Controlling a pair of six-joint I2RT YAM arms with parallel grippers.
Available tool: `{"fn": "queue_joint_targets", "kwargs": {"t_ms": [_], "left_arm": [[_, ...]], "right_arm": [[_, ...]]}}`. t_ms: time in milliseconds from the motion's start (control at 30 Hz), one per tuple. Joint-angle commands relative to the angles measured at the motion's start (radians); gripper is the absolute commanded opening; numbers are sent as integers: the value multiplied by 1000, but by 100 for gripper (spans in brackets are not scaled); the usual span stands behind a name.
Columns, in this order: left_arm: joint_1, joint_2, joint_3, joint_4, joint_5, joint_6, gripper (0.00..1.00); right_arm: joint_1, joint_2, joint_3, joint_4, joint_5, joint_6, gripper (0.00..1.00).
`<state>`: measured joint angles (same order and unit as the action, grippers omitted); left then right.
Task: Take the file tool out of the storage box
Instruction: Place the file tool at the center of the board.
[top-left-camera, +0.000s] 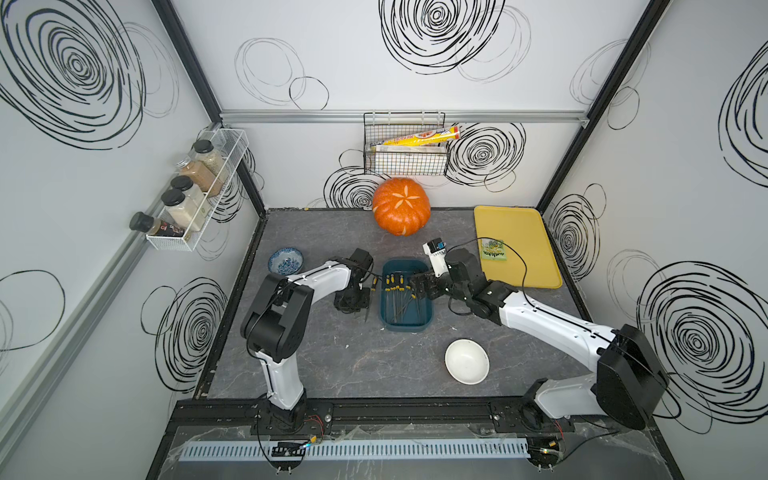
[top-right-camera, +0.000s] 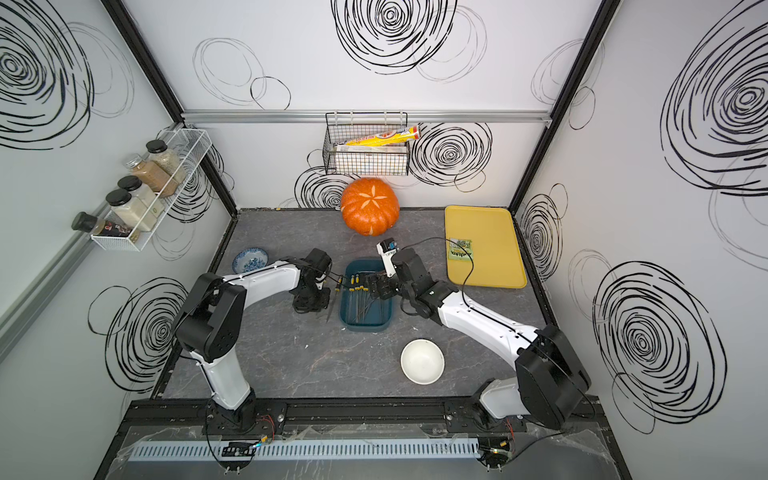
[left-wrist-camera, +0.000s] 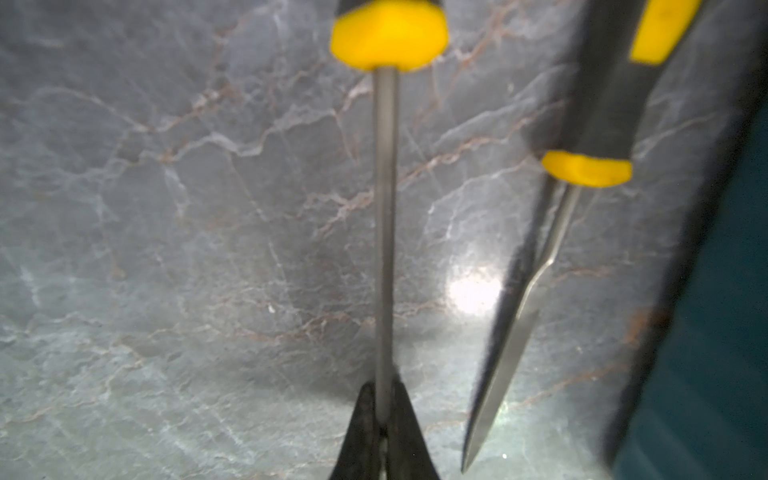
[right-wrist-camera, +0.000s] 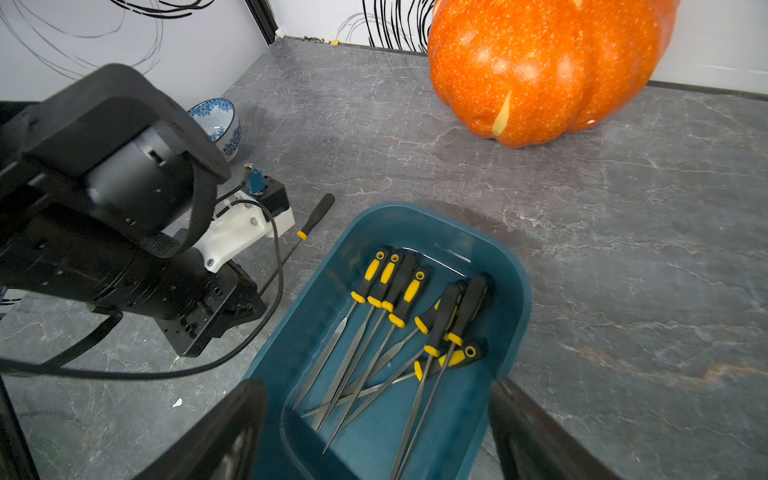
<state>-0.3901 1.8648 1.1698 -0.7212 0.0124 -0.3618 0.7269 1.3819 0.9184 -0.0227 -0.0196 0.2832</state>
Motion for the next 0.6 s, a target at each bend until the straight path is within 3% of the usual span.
{"fn": "queue_joint_targets", "kwargs": {"t_ms": [0,567], "left_arm": [[6,51,0,-47,11,26,0],[4,72,68,-167,8,57,0]], "right_arm": [[-3,2,20,-3,-3,2,89],[-3,-6,7,2,-24,10,89]]}}
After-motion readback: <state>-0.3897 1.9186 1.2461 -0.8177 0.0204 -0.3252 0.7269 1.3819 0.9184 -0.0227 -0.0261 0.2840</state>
